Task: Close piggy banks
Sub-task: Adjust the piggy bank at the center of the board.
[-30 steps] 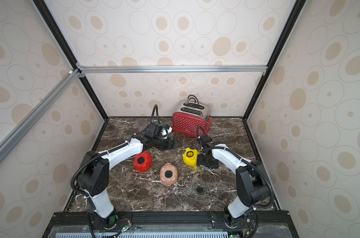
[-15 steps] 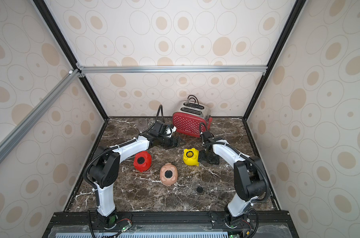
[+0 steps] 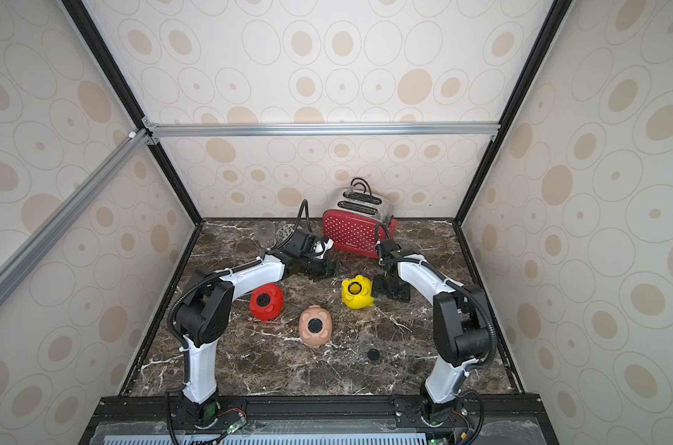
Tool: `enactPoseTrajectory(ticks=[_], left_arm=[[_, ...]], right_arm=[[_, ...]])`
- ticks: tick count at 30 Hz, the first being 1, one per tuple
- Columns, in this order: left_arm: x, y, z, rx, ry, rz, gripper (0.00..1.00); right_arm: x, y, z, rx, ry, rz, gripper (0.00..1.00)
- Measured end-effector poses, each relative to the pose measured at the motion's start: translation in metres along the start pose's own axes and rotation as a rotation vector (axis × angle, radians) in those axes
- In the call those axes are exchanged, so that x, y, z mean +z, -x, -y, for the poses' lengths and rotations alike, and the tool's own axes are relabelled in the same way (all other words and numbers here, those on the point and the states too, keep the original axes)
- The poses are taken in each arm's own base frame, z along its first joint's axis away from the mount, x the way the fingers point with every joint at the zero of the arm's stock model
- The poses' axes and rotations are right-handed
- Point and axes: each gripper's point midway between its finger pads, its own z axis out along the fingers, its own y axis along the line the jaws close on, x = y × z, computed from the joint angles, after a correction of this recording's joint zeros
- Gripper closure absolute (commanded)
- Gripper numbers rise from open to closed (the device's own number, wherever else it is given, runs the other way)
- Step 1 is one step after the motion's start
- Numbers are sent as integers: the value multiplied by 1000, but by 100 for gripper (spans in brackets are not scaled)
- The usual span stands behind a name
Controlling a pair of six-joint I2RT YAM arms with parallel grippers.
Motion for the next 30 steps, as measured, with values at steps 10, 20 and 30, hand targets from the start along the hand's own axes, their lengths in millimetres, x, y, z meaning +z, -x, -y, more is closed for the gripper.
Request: enactPoseTrajectory(ticks=[10, 20, 30], left_arm=[[8, -9, 18, 19, -38, -20, 8], [13, -18, 19, 11, -41, -32, 7], [11, -29, 12, -24, -34, -43, 6]], right_arm=[[3, 16, 1, 30, 10, 0, 22], [9, 21, -5, 32, 29, -20, 23], [17, 32, -16, 30, 50, -35, 23]])
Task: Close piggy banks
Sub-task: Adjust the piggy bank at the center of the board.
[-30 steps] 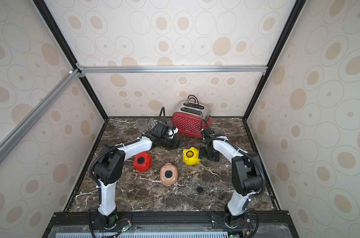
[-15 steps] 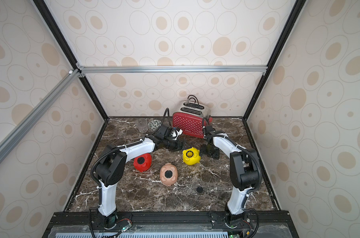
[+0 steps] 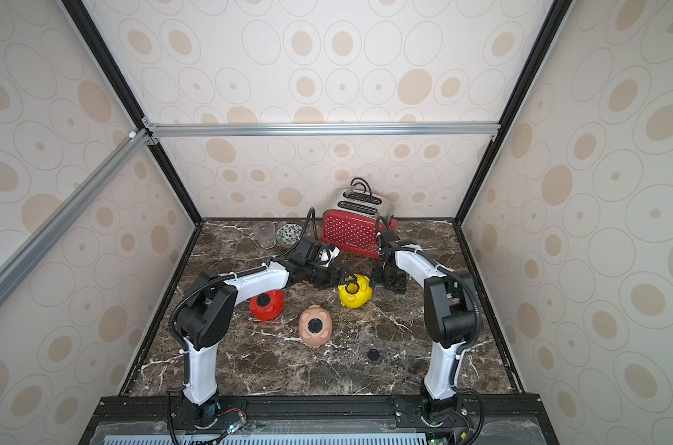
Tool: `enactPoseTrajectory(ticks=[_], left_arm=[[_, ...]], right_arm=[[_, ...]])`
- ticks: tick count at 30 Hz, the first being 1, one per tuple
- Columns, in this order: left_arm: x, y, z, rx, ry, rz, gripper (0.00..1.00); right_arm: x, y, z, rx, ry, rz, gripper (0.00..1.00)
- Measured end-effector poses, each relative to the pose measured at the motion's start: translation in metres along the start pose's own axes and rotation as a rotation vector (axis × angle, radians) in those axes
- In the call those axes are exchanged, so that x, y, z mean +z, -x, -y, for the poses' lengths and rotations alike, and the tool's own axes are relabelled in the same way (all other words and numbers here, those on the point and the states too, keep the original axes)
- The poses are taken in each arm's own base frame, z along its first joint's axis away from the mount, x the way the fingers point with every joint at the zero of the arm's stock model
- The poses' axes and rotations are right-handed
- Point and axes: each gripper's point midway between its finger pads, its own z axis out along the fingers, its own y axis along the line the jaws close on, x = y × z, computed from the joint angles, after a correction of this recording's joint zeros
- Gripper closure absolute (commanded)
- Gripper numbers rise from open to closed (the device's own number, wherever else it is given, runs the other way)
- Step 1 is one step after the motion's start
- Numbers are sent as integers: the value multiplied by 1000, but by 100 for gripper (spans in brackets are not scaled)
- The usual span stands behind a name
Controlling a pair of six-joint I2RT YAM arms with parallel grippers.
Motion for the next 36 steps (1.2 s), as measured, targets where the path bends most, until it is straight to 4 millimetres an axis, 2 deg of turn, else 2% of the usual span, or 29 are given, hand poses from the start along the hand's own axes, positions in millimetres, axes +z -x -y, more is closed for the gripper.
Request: enactPoseTrajectory(ticks=[12, 24, 36], left_arm=[[-8, -2, 21, 13, -42, 25, 6], [-7, -3, 19, 5, -38, 29, 4], [-16, -9, 16, 5, -3, 40, 2]], right_arm=[[-1, 18, -13, -7, 27, 15, 24], [5, 26, -24, -15, 57, -10, 25], [4, 23, -36, -24, 123, -36, 26]])
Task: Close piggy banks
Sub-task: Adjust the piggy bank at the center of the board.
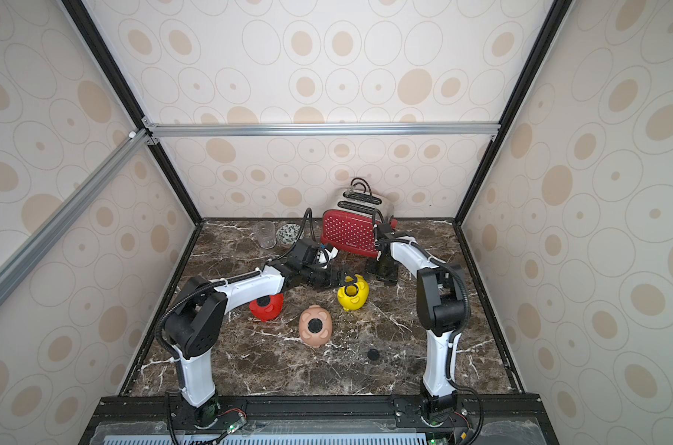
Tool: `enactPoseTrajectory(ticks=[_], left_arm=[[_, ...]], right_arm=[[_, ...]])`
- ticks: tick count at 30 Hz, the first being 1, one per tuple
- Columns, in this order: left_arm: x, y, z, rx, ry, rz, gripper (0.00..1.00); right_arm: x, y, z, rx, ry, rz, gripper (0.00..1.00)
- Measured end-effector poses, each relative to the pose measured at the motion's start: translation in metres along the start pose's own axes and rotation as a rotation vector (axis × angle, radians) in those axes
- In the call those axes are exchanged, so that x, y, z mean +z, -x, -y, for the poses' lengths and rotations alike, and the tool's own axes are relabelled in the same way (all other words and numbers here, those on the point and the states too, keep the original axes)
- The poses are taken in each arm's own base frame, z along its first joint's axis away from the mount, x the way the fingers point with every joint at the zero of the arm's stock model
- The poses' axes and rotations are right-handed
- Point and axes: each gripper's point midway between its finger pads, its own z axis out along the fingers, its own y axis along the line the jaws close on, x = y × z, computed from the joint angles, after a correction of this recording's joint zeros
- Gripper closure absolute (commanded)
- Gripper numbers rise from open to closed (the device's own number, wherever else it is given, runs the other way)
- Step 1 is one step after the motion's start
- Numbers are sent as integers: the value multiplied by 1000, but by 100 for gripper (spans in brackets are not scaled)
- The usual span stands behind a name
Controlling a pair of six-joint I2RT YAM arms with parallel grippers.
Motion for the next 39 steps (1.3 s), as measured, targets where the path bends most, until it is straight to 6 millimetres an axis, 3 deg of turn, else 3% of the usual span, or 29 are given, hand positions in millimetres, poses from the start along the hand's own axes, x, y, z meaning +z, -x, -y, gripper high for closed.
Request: enactPoseTrajectory(ticks=[22, 31, 39], left_arm=[[-10, -13, -12, -14, 60, -5, 1], [-21, -9, -1, 4, 46, 15, 1], [-24, -9, -4, 17, 61, 26, 2]], right_arm=[[4, 11, -20, -11, 80, 0, 27], [1, 12, -37, -41, 119, 11, 27], [-2, 19, -28, -40, 62, 46, 25]])
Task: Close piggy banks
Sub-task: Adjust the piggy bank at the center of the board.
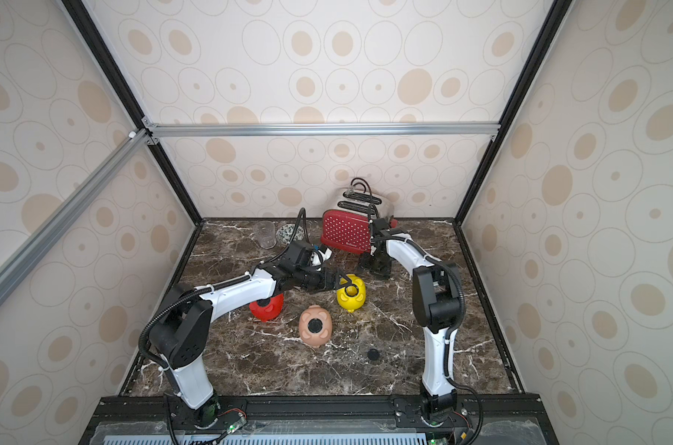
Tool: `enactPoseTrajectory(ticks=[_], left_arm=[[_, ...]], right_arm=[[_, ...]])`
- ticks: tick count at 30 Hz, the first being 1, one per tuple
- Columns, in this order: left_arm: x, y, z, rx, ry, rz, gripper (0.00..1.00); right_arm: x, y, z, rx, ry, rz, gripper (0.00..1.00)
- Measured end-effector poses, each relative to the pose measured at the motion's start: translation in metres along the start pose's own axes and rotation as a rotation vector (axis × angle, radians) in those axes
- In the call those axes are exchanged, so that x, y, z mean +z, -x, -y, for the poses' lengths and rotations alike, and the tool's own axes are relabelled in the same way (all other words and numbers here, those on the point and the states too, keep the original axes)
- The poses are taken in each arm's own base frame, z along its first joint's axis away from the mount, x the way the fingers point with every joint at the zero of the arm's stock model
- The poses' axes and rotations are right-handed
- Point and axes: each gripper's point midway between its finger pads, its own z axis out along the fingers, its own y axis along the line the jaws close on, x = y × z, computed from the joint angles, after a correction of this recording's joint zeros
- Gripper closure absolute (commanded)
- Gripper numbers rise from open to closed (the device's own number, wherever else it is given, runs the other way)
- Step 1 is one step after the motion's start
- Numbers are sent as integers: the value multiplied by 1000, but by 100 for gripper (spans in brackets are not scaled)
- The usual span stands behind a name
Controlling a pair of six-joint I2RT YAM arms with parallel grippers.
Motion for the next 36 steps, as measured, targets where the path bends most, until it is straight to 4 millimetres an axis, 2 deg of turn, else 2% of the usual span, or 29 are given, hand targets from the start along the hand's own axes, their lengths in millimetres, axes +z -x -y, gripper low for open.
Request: enactPoseTrajectory(ticks=[4, 6, 10, 13, 17, 23, 28, 31, 36], left_arm=[[-13, 4, 0, 3, 7, 26, 3], [-25, 8, 3, 9, 5, 48, 4], [-60, 20, 9, 27, 0, 126, 4], [-92, 28, 9, 42, 15, 190, 4], [-131, 29, 11, 76, 53, 259, 3], [-179, 16, 21, 158, 108, 326, 2], [-212, -4, 17, 198, 179, 372, 1], [-229, -17, 14, 215, 210, 401, 1], [-251, -30, 10, 241, 263, 436, 1]], right_arm=[[-17, -1, 11, -3, -51, 51, 23], [-37, -7, 17, -7, -75, 93, 23], [-89, -21, 25, -25, -89, 197, 27], [-118, -40, 33, -34, -92, 257, 30], [-137, -79, 50, -46, -91, 277, 35], [-145, -135, 57, -97, -2, 261, 57], [-120, -184, 50, -165, 68, 162, 59], [-105, -205, 45, -214, 61, 100, 59], [-94, -218, 31, -272, 62, 61, 62]])
